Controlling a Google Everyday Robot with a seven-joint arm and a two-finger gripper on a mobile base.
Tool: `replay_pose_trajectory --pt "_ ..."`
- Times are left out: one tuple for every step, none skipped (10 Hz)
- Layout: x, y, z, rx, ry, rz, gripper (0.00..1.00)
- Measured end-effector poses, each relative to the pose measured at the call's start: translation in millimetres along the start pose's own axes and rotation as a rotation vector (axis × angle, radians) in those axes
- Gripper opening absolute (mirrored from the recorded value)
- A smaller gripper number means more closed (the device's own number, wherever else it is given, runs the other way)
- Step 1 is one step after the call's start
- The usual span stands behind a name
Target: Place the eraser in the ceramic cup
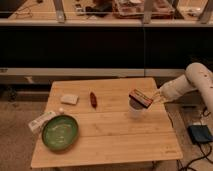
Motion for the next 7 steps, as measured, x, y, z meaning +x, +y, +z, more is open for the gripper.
replay_pose_trajectory --pt "-2.1 1.0 0.2 -0.004 -0.001 -0.006 0.80" --pt "-4.1 1.3 0.0 -0.006 -0.002 -0.013 0.80" --pt "-6.2 1.5 -0.1 -0.007 -0.003 -0.021 0.80" --pt "-7.2 0.9 -0.5 -0.005 -0.002 -0.027 0.80" --pt "-7.0 -0.5 -1.9 0.000 0.002 -0.031 0.80" --pt "-2.3 -3.1 -5.3 0.013 0.020 -0.030 0.80" --pt "0.8 -3.8 -7.9 0.019 0.029 -0.027 0.80"
